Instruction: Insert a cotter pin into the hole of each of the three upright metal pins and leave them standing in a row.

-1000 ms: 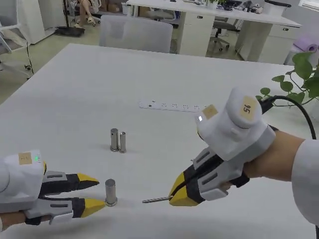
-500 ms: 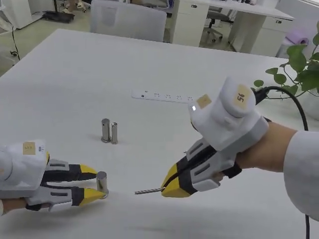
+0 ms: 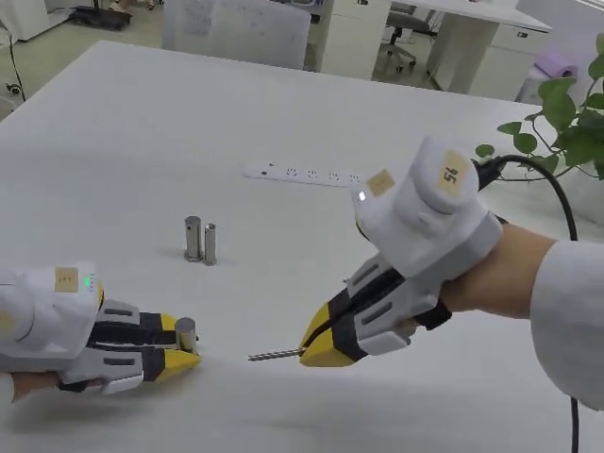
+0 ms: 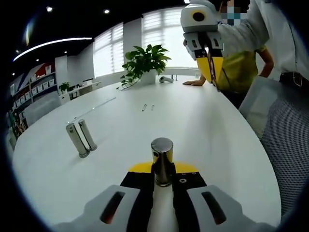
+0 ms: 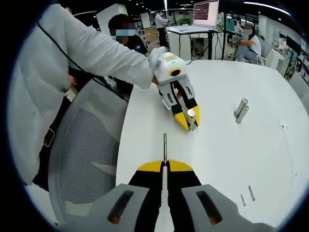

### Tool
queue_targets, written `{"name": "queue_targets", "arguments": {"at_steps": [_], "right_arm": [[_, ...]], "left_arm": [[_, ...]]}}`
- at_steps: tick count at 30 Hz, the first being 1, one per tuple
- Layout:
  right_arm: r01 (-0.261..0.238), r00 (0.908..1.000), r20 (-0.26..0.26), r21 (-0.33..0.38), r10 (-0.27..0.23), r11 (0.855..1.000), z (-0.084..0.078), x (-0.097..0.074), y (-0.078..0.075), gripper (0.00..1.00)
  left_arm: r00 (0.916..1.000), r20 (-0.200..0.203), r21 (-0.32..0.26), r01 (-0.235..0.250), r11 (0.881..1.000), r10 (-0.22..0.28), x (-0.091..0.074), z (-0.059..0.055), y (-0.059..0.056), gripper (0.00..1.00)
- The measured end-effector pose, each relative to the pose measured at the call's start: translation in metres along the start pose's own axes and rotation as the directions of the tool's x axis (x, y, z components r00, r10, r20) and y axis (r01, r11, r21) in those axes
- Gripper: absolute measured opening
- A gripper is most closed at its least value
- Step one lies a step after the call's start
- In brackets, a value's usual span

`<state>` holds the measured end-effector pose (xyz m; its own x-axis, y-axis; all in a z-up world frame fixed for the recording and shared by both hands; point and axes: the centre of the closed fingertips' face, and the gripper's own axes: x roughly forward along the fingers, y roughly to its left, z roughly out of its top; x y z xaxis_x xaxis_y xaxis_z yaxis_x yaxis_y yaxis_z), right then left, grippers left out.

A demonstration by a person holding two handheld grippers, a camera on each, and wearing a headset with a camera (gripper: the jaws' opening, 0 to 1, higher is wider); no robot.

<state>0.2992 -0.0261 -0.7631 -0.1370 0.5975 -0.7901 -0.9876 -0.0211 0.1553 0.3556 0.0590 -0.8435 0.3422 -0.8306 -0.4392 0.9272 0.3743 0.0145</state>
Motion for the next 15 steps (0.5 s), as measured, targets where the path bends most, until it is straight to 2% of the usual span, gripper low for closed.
{"name": "queue_targets", "arguments": {"at_steps": [6,15], "right_arm": [[0.020,0.9997,0.011,0.009,-0.020,1.000,0.004,0.006,-0.006,0.02],[0.065,0.9970,0.040,0.023,-0.066,0.998,0.015,0.019,-0.023,0.02]], "left_arm": [[0.9981,0.014,-0.065,-0.058,0.996,0.060,-0.001,0.000,0.001,0.11],[0.9936,0.022,-0.107,-0.108,0.988,0.110,-0.001,0.000,0.000,0.11]]}}
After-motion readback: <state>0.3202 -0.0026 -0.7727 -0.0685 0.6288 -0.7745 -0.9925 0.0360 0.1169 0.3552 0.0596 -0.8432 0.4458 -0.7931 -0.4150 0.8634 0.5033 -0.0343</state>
